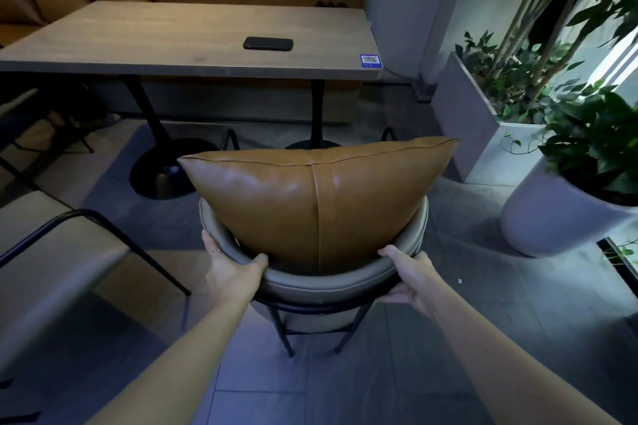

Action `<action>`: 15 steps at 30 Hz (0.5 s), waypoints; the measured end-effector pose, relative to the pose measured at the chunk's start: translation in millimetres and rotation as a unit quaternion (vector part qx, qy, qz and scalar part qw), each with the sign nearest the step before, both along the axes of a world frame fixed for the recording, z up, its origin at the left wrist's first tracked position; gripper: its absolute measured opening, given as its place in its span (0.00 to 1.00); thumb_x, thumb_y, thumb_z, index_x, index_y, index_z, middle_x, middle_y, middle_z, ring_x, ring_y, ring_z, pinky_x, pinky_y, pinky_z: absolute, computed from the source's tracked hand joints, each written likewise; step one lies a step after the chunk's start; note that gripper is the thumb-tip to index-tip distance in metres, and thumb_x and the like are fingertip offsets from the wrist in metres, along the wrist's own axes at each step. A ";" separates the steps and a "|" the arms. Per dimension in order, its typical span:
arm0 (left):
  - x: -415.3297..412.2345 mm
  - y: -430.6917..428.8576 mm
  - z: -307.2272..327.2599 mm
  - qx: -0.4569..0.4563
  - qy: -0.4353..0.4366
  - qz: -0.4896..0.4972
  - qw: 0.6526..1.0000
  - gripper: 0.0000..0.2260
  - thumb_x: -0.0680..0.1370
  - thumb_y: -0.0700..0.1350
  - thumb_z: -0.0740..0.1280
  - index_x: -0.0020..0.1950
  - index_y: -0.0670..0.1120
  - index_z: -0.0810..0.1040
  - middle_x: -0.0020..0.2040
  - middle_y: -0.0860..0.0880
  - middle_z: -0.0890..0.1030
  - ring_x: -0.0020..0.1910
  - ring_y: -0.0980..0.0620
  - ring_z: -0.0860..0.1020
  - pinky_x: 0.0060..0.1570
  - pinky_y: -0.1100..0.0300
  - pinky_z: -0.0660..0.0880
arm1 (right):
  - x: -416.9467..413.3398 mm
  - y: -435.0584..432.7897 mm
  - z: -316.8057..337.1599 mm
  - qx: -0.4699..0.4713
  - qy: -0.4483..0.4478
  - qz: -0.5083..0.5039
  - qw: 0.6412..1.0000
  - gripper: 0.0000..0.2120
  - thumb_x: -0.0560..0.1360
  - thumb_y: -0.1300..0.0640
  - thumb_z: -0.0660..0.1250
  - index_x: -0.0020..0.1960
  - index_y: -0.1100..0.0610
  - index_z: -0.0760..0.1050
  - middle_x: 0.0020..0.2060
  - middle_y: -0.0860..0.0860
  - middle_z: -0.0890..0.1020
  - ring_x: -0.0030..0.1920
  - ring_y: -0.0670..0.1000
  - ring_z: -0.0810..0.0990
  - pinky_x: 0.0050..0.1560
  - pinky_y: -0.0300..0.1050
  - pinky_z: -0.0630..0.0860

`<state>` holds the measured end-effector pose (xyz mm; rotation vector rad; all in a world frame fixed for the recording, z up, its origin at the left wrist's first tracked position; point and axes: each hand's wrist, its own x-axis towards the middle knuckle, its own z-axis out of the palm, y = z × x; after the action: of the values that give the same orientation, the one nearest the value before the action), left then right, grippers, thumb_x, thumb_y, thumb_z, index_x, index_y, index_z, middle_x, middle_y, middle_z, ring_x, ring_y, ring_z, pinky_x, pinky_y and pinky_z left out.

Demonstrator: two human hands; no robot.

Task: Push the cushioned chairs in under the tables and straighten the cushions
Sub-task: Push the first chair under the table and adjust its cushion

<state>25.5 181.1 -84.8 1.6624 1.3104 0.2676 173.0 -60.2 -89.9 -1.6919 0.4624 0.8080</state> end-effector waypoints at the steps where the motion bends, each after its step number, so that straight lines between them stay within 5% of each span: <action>1: 1.3 -2.7 -1.0 0.002 0.001 0.002 1.000 0.51 0.72 0.48 0.73 0.82 0.59 0.39 0.48 0.46 0.73 0.37 0.48 0.74 0.46 0.52 0.75 | 2.3 -1.4 0.8 -0.003 0.004 0.001 1.000 0.39 0.73 0.53 0.76 0.76 0.50 0.58 0.70 0.61 0.73 0.55 0.71 0.83 0.45 0.68 0.84; 5: 2.7 -7.9 0.6 0.003 0.004 0.004 1.000 0.51 0.72 0.48 0.73 0.82 0.59 0.39 0.41 0.49 0.73 0.39 0.43 0.76 0.48 0.50 0.77 | 4.1 -5.7 2.8 -0.004 0.015 0.002 1.000 0.39 0.73 0.54 0.76 0.76 0.50 0.57 0.72 0.63 0.72 0.56 0.72 0.83 0.45 0.68 0.84; 9: 1.5 -11.3 4.3 0.002 0.014 0.004 1.000 0.52 0.72 0.47 0.74 0.82 0.58 0.38 0.55 0.40 0.79 0.51 0.36 0.80 0.55 0.43 0.79 | 3.3 -5.6 2.0 0.006 0.017 -0.007 1.000 0.40 0.74 0.56 0.75 0.78 0.50 0.55 0.74 0.63 0.70 0.58 0.73 0.82 0.46 0.69 0.84; 15: 2.3 -20.0 10.1 0.005 0.015 -0.002 1.000 0.52 0.71 0.46 0.73 0.82 0.58 0.38 0.61 0.37 0.79 0.52 0.36 0.80 0.56 0.43 0.78 | 2.3 -14.4 -0.8 0.020 0.013 -0.024 0.999 0.43 0.75 0.58 0.74 0.81 0.51 0.52 0.77 0.63 0.66 0.59 0.75 0.80 0.45 0.71 0.83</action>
<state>27.8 161.2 -74.7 1.6842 1.3294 0.2476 175.3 -74.6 -90.6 -1.6284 0.4996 0.8009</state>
